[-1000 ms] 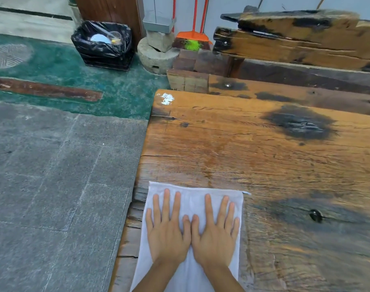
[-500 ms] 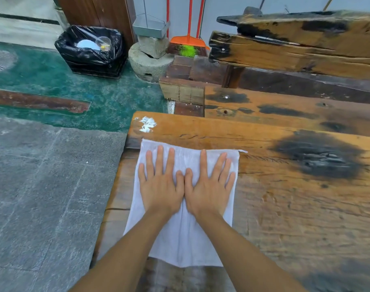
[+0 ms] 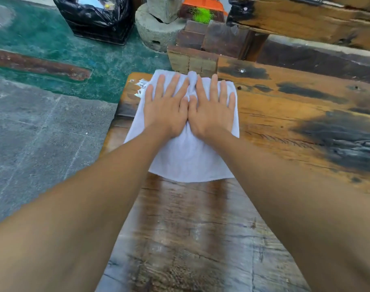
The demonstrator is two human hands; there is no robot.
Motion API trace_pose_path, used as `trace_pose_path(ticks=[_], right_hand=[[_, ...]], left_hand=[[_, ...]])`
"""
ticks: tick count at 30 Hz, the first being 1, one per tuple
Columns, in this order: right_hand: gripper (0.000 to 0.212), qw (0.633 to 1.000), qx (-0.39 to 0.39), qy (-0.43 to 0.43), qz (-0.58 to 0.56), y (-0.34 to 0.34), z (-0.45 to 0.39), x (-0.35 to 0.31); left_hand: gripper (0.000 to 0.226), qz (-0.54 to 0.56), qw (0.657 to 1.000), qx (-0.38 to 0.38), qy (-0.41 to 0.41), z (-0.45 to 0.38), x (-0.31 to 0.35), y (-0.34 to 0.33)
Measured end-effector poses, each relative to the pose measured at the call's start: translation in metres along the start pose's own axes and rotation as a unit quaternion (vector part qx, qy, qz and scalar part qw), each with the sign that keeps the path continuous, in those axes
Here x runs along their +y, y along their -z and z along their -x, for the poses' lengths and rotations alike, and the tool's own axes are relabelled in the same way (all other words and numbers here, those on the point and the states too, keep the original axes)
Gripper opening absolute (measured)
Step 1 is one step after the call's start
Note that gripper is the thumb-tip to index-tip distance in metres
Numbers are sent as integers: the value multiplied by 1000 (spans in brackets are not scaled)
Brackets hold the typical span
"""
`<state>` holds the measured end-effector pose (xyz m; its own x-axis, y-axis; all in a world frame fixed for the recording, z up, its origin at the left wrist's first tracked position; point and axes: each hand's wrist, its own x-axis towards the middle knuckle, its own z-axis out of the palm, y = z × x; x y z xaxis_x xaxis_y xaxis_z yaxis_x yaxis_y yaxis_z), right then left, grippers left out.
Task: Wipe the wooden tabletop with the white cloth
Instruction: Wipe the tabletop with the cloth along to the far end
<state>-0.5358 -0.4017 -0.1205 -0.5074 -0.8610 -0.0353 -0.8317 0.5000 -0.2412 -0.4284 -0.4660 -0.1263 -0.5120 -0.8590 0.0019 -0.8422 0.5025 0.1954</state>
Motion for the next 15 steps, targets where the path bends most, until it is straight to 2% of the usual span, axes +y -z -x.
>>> trace_pose_path(ticks=[8,15], right_hand=[[59,997,-17,74,24,-1,10,7],[60,991,-29,128,31,1,76,30]], left_hand=[[53,4,1000,-5,6,20,4,-4],[56,3,1000,-5,15,84,25,-9]])
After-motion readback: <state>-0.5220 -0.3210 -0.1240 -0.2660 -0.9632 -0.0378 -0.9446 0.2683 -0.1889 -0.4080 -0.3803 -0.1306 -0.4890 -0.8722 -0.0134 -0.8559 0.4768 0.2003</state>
